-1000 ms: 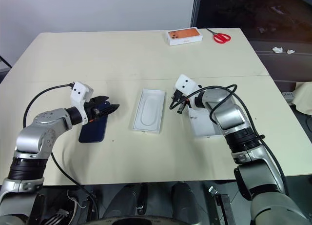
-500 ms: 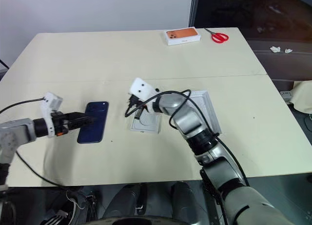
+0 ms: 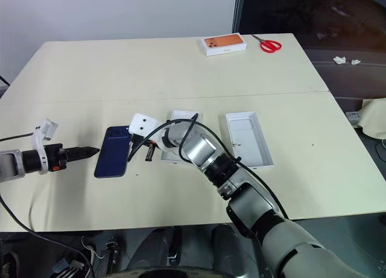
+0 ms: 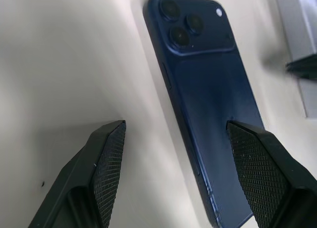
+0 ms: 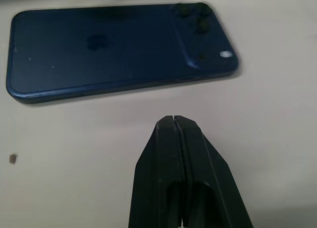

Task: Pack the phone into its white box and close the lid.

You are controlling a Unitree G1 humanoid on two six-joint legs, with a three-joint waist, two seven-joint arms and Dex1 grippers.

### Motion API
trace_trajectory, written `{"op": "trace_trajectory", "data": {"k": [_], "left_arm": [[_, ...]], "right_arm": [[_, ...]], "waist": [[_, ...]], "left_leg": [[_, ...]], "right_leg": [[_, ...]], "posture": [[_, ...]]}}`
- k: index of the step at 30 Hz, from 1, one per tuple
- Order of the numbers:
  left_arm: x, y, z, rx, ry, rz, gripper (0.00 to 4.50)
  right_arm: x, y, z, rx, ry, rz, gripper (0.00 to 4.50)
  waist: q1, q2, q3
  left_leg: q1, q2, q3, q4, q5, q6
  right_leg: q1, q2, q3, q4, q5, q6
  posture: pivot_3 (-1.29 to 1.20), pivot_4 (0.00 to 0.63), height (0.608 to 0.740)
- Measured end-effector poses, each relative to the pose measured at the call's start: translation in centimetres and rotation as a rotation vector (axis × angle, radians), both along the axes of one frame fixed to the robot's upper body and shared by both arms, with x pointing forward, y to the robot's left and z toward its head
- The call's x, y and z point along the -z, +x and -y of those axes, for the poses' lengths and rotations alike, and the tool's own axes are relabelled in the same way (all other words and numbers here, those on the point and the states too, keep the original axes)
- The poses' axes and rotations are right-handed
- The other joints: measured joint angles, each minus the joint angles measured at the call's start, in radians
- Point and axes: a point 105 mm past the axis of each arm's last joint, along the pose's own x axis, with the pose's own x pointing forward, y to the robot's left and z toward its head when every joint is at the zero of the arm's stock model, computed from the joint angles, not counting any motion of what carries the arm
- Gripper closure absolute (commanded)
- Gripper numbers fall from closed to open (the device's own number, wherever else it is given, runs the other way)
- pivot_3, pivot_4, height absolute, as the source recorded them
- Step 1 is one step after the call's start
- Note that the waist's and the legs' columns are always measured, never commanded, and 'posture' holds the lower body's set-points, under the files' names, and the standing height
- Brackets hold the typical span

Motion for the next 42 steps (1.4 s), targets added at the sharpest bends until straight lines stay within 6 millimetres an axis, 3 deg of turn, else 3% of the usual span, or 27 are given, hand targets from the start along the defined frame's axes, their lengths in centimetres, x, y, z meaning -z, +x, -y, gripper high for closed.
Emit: {"op": "trace_trajectory", "data": {"k": [7,16,24,31,35,39,42], "left_arm": [[0.6,0.7,0.7,0.005,-0.018,-0.014,1.07],[1.6,2.3,3.9,0.032,-0.092,-0.002,1.07],[1.9,2.2,5.2,0.032,-0.16,-0.043,1.07],[1.9,1.6,7.6,0.092,-0.263,-0.088,1.07],[2.0,1.6,7.7,0.085,-0.279,-0.096,1.07],[2.3,1.8,7.1,0.047,-0.289,-0.109,2.39],[2.7,1.5,7.1,0.04,-0.318,-0.131,3.96]], "right_arm": [[1.2,0.3,-0.1,-0.006,-0.078,0.005,4.49],[1.8,0.3,-1.1,0.011,-0.091,-0.017,4.49],[2.0,0.5,-1.1,0.024,-0.089,-0.024,4.49],[1.9,0.6,-1.0,0.03,-0.087,-0.02,4.49],[2.0,0.7,-0.9,0.032,-0.091,-0.012,4.49],[2.0,0.7,-0.9,0.03,-0.089,-0.008,4.5],[2.0,0.7,-0.8,0.03,-0.088,-0.007,4.5]], "waist": [[0.006,0.006,-0.005],[0.025,0.013,-0.014],[0.027,0.017,-0.018],[0.027,0.017,-0.019],[0.027,0.017,-0.019],[0.025,0.017,-0.019],[0.023,0.016,-0.019]], "left_leg": [[0.004,-0.001,0.0,-0.001,-0.001,0.001],[0.016,-0.001,0.0,-0.004,-0.002,0.004],[0.017,-0.003,0.0,-0.004,-0.003,0.005],[0.017,-0.003,0.0,-0.004,-0.003,0.005],[0.017,-0.003,0.0,-0.004,-0.003,0.005],[0.017,-0.003,0.0,-0.004,-0.003,0.005],[0.016,-0.003,0.0,-0.005,-0.003,0.005]], "right_leg": [[0.004,0.0,-0.001,0.0,0.0,0.0],[0.015,0.0,0.0,-0.001,0.0,-0.001],[0.016,-0.001,0.0,-0.002,0.0,-0.001],[0.016,-0.002,0.0,-0.002,0.0,-0.001],[0.016,-0.001,0.0,-0.002,0.0,-0.001],[0.016,-0.001,0.0,-0.003,0.0,-0.001],[0.016,-0.001,0.0,-0.004,0.0,-0.001]], "posture": [[0.0,0.15,0.74],[0.0,0.15,0.74],[0.0,0.15,0.74],[0.0,0.15,0.74],[0.0,0.15,0.74],[0.0,0.15,0.74],[0.0,0.15,0.74]]}}
